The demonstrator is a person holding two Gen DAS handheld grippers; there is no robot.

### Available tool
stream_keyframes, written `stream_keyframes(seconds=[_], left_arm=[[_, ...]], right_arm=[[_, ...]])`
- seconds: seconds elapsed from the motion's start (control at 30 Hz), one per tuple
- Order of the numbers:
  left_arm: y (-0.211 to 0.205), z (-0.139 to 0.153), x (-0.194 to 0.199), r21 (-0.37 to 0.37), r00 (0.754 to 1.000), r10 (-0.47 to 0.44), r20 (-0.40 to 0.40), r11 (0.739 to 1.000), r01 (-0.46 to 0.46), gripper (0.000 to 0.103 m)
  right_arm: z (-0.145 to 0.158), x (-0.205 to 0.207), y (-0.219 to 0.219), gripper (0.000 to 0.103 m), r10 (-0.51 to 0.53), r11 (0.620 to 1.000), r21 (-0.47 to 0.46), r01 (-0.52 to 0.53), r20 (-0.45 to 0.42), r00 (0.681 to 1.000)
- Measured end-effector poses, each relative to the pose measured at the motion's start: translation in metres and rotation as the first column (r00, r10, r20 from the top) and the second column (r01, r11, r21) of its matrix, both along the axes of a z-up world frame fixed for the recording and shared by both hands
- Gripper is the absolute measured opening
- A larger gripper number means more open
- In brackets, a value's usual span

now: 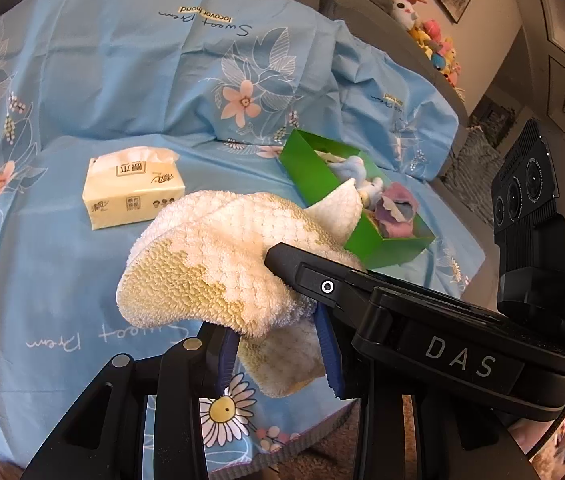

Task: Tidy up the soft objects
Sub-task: 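Carry the cream-and-yellow cloth with the right tool over the green box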

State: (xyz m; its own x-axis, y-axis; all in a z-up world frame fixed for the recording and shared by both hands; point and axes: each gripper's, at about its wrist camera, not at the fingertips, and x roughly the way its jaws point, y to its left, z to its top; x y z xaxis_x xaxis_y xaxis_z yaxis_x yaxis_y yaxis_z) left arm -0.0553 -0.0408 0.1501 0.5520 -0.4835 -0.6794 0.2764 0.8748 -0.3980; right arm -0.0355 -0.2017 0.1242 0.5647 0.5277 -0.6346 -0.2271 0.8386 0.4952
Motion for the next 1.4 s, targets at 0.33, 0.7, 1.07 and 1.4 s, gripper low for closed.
stream_keyframes(seconds=[0.33,0.7,1.07,1.4], left_arm=[[-0.009,0.011,-0.002,0.003,0.999,-0.023,0.03,1.0,0.023,0.037],[-0.028,0.025,0.0,-0.003,0.995,-0.076,0.065,0.997,0.076,0.037],[-0.053,0.037,0.003,-0.001,0.986,-0.135,0.095,0.991,0.136,0.037],[-0.073,0.045,0.006,0.004,0.976,-0.18,0.122,0.984,0.181,0.037]], right_arm=[[0.01,-0.009,-0.006,0.033,-0.032,0.999,0.001,0.032,0.031,0.999],[0.024,-0.019,-0.023,0.033,-0.095,0.995,0.001,0.095,0.067,0.993],[0.034,-0.024,-0.047,0.033,-0.171,0.985,0.011,0.17,0.095,0.981],[0.043,-0.032,-0.064,0.034,-0.229,0.973,0.023,0.228,0.121,0.966]])
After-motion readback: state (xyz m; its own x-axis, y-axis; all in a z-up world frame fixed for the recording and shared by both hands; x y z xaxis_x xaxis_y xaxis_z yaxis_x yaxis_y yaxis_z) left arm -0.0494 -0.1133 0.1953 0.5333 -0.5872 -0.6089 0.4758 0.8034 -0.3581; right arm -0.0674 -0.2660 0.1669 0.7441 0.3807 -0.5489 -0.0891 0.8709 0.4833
